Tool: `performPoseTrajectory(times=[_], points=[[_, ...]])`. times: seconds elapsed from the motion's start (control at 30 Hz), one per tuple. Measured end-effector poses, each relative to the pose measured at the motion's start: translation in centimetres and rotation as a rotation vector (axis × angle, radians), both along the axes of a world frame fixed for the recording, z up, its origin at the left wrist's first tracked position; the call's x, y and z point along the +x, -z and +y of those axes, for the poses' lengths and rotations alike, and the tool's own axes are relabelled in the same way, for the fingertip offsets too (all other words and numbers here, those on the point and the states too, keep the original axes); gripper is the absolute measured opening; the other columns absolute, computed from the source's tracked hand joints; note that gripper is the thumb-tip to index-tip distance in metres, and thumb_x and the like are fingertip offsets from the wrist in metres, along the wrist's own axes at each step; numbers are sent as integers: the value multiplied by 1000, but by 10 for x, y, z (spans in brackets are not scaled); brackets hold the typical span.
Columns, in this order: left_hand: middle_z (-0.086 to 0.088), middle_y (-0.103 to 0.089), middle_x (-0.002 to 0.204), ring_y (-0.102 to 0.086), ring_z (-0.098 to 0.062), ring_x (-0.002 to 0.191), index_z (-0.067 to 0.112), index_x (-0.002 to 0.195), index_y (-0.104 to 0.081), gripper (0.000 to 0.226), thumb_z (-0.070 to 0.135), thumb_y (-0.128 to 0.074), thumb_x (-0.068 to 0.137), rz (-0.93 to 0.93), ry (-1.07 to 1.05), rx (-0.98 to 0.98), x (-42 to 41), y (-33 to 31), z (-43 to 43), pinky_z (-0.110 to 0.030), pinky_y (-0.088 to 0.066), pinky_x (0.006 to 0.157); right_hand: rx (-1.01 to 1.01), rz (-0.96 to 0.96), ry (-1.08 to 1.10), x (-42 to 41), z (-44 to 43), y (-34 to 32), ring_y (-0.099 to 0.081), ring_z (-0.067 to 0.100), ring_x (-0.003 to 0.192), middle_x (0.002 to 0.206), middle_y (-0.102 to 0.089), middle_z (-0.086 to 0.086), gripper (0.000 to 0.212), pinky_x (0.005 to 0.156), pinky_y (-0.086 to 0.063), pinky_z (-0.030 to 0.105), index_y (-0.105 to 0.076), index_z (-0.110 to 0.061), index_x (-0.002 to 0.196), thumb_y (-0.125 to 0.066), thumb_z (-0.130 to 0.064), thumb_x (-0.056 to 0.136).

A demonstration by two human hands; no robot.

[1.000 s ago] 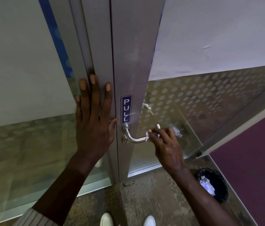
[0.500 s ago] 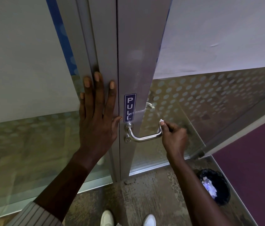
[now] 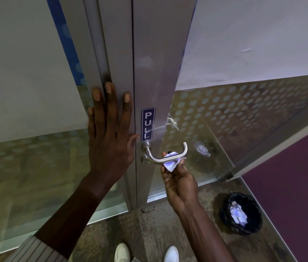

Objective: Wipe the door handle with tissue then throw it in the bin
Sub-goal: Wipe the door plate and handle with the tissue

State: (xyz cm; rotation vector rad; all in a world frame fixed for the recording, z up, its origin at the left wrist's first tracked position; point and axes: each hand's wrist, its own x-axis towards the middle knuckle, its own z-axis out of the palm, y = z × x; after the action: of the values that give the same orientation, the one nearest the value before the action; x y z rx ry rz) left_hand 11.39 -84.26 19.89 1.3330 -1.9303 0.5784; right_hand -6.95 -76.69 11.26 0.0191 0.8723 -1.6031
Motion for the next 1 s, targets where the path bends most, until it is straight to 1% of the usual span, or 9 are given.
performPoseTrajectory(times=[0.17, 0.27, 0.33, 0.43, 0.57, 0.67, 0.77, 0.9, 1.0], points=[[-5, 31, 181, 29, -27, 170, 19, 177, 6, 125, 42, -84, 93, -6, 12, 3, 2, -1, -1, -42, 11, 142, 16, 115, 112, -1, -13, -8, -76, 26, 121, 116, -79, 20, 34, 108, -55, 42, -73, -4, 117, -43, -20, 116], [-5, 31, 181, 29, -27, 170, 19, 177, 6, 127, 43, -85, 92, -16, 17, -3, 4, -2, -1, -42, 12, 142, 81, 212, 233, -19, -27, -11, -77, 29, 104, 121, -75, 29, 29, 108, -56, 45, -69, 9, 127, -50, -6, 112], [-5, 31, 181, 29, -27, 170, 19, 177, 6, 126, 44, -84, 92, -16, 24, -2, 4, -3, -2, -41, 12, 142, 96, 319, 254, -28, -36, -13, -77, 26, 93, 104, -79, 23, 27, 106, -58, 43, -68, 14, 128, -55, -2, 109], [-4, 32, 181, 30, -26, 170, 20, 176, 7, 125, 44, -82, 92, -16, 27, 2, 3, -3, -1, -40, 14, 141, 130, 650, 225, -34, -40, -14, -74, 16, 92, 84, -81, 6, 27, 104, -55, 33, -80, 4, 97, -59, -8, 109], [-4, 31, 181, 30, -26, 170, 21, 176, 8, 126, 43, -83, 92, -5, 30, 12, 3, -2, 0, -40, 12, 141, 171, 1352, 142, -36, -29, -10, -70, -5, 80, 82, -77, -12, 34, 72, -46, 16, -81, -21, 85, -58, -24, 110], [-4, 31, 181, 30, -26, 170, 21, 176, 8, 124, 44, -81, 93, -3, 31, 17, 2, -2, 0, -41, 11, 142, 89, 1748, 174, -34, -18, -6, -76, 16, 116, 119, -82, -1, 24, 96, -54, 26, -81, -15, 120, -59, -16, 110], [-4, 31, 181, 29, -27, 170, 22, 176, 8, 123, 44, -81, 94, 3, 36, 20, 2, -1, 0, -41, 11, 142, -57, 1995, 149, -32, -5, 9, -59, 29, 143, 151, -64, 16, 32, 114, -50, 35, -72, -5, 137, -61, -3, 107], [-5, 30, 181, 29, -27, 170, 22, 177, 9, 125, 43, -82, 93, -3, 23, 21, 2, -1, 0, -41, 12, 141, -105, 2209, 32, -31, 7, 19, -46, 35, 155, 151, -66, 12, 46, 118, -49, 49, -67, -3, 141, -56, 14, 100], [-5, 29, 182, 28, -27, 171, 21, 177, 8, 123, 44, -81, 94, -2, 25, 15, 3, -1, -1, -41, 11, 142, -62, 2325, 15, -22, 7, 19, -54, 35, 149, 143, -70, 15, 54, 118, -48, 55, -68, -1, 137, -49, 18, 90]])
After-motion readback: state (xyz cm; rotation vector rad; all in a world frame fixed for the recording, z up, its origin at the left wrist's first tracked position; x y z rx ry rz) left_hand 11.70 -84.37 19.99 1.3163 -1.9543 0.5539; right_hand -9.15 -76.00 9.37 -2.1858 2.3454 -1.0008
